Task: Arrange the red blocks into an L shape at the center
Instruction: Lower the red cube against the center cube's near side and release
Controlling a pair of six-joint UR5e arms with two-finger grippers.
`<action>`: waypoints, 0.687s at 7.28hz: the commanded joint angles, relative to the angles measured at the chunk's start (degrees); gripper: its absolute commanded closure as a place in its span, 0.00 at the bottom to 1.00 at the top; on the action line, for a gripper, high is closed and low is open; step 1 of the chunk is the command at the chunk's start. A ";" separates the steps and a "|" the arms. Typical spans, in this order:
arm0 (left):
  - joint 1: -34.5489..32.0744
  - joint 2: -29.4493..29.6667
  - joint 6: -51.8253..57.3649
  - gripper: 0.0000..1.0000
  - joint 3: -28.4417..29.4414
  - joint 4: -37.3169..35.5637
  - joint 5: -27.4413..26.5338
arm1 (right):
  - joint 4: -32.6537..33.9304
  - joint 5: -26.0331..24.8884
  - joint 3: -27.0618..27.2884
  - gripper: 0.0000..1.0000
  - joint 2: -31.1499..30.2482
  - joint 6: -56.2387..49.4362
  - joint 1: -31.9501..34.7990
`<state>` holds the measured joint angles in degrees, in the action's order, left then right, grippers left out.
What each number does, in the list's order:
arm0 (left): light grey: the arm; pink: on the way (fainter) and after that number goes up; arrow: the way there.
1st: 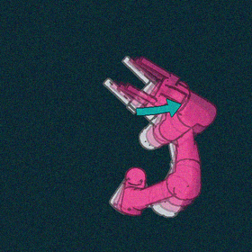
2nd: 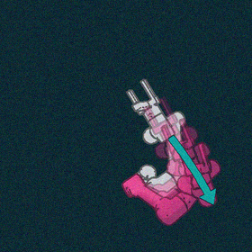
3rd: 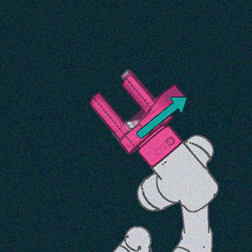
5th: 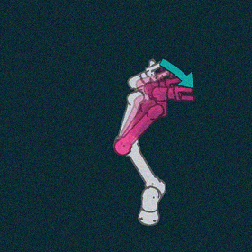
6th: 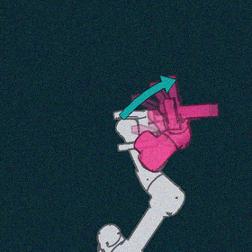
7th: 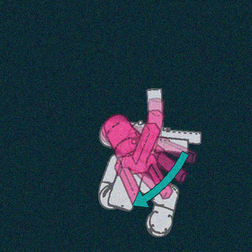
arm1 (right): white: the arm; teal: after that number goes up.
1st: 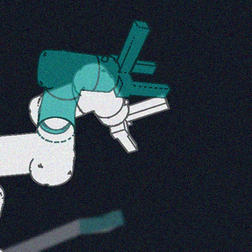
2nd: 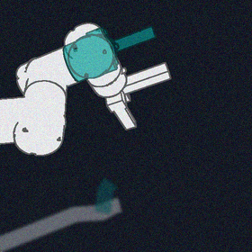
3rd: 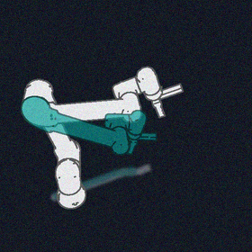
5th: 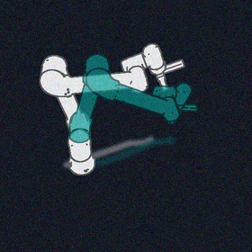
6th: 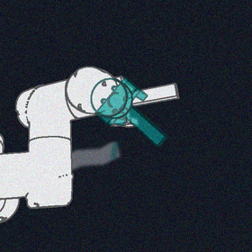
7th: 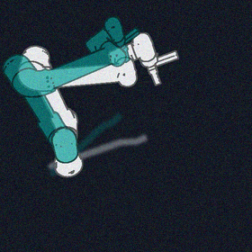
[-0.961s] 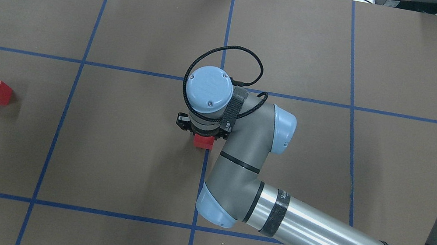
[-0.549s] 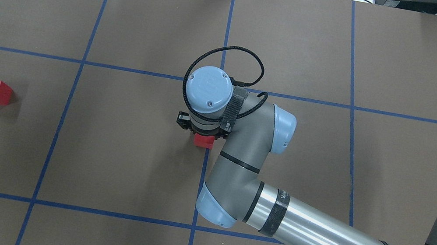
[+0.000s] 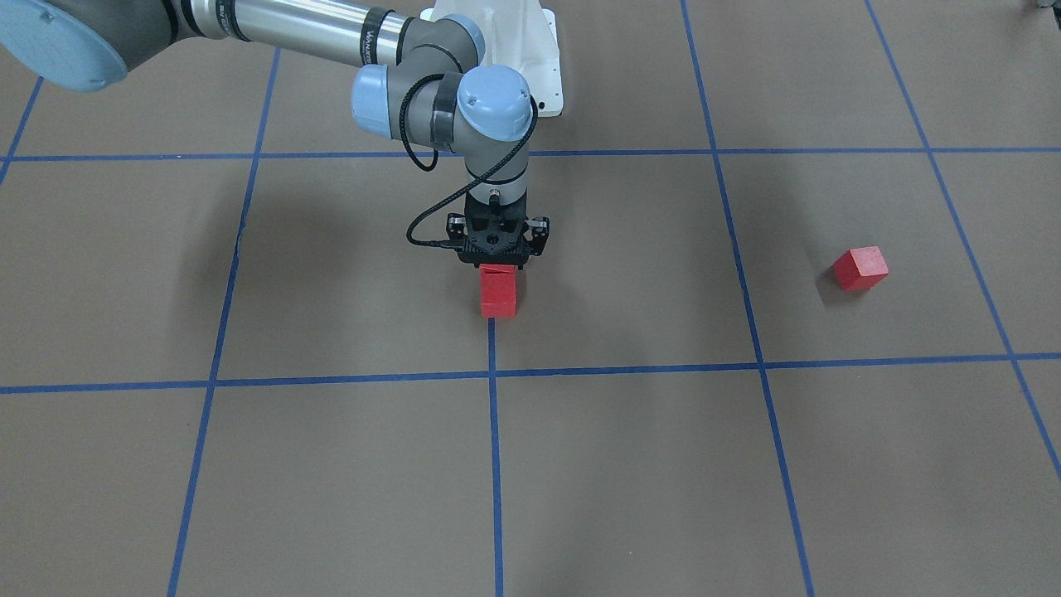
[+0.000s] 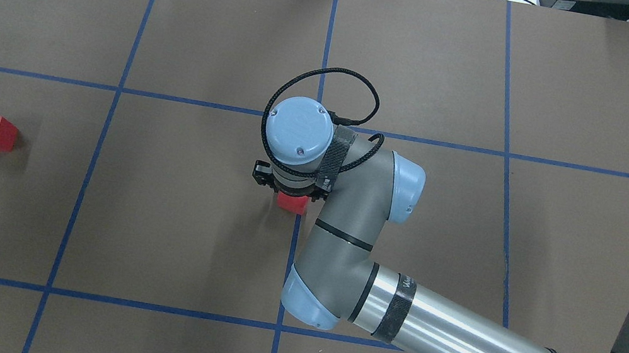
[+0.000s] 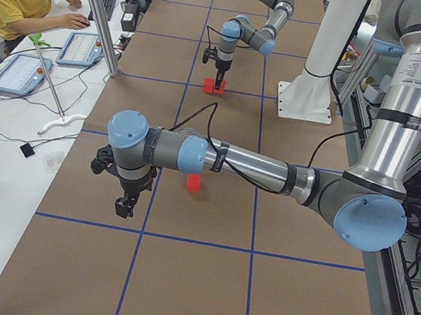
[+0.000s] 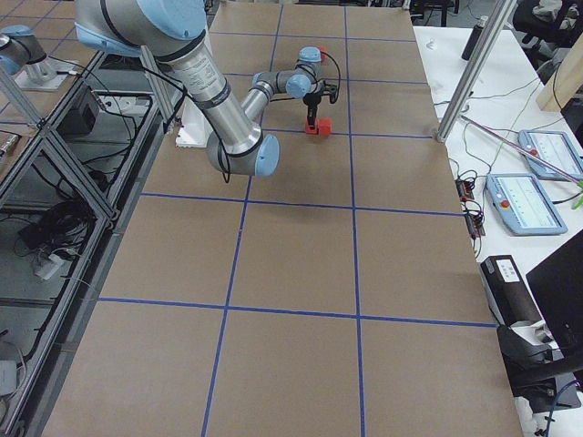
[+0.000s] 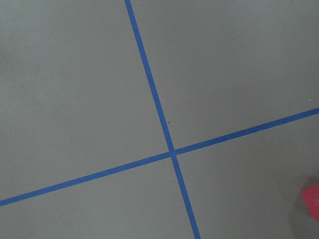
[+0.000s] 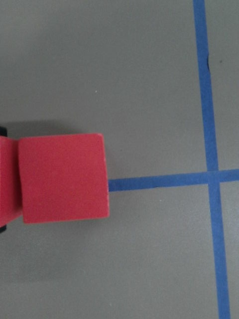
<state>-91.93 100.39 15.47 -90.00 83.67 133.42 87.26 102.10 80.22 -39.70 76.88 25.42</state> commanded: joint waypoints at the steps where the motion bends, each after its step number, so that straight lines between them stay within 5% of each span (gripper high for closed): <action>1: 0.00 -0.02 0.00 0.00 0.00 0.00 0.00 | -0.07 -0.76 0.03 0.14 0.06 0.20 -0.11; 2: 0.00 0.06 0.00 0.00 0.00 0.00 0.00 | 0.02 -0.76 0.03 0.02 0.23 0.29 -0.11; 5: 0.00 -0.02 0.00 0.00 0.09 0.00 0.00 | 0.81 -0.59 2.82 0.00 -0.03 0.12 -0.11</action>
<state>-91.93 100.39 15.47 -89.95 83.67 133.42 87.60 101.44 81.41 -39.36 77.15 25.27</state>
